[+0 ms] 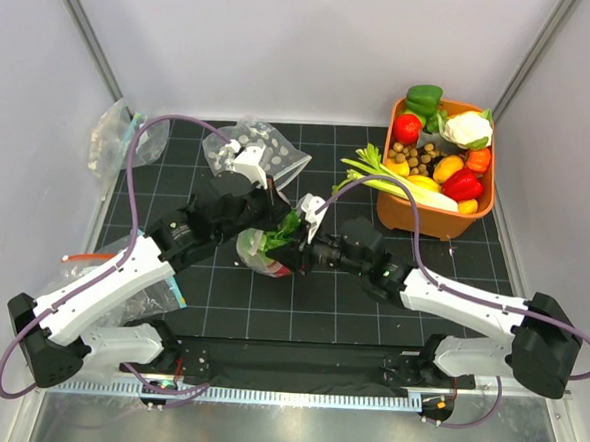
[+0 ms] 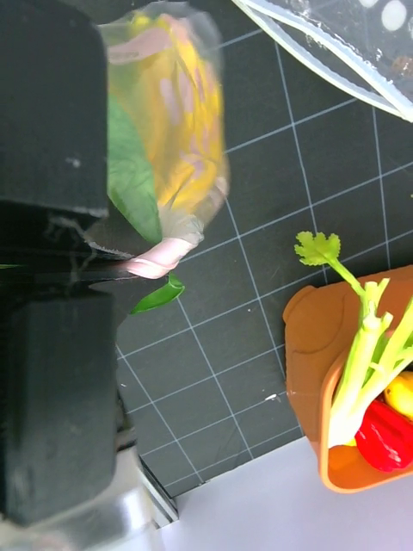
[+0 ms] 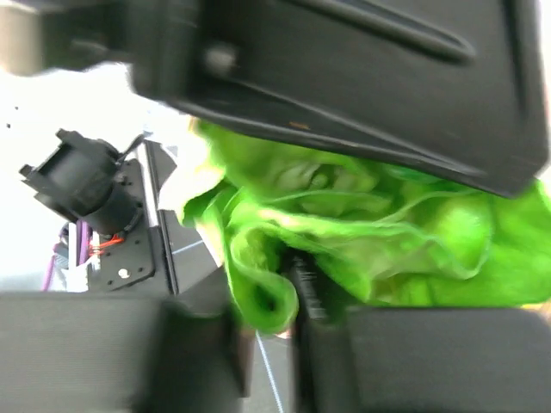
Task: Place the food in the zip-top bag and seal the zipper
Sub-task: Place the fake vegetable in the zipper food storage bag, then adjust the zipper food storage bag at the center of the board.
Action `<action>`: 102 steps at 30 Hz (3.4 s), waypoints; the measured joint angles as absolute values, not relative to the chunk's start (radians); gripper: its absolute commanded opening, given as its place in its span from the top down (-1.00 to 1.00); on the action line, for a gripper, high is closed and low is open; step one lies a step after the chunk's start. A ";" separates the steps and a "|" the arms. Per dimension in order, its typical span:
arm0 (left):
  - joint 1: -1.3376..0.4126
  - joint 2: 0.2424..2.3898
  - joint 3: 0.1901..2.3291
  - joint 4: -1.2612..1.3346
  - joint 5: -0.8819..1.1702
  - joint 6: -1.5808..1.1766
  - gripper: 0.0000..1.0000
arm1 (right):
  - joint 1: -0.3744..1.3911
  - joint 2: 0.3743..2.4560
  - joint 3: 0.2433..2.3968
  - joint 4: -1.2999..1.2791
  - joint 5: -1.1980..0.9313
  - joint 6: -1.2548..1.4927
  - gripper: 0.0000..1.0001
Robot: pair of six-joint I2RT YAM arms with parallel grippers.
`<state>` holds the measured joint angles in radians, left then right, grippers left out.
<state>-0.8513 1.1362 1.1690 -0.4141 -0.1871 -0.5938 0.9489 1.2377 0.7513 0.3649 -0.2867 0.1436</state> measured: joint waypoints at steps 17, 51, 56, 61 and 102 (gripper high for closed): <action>-0.776 1.072 1.122 -0.432 -0.377 -0.628 0.96 | 0.960 1.153 0.736 0.316 -0.205 0.154 -0.33; -0.754 0.979 1.058 -0.453 -0.466 -0.656 0.98 | 0.925 1.387 0.748 0.403 -0.044 0.429 0.16; -0.754 0.989 1.058 -0.453 -0.450 -0.656 0.98 | 0.925 1.396 0.752 0.420 -0.068 0.436 0.18; -0.754 0.992 1.058 -0.452 -0.443 -0.656 0.98 | 0.925 1.443 0.788 0.414 -0.068 0.447 0.27; -0.843 1.026 1.112 -0.472 -0.600 -0.577 0.99 | 0.935 0.992 1.014 -0.249 0.410 0.327 0.84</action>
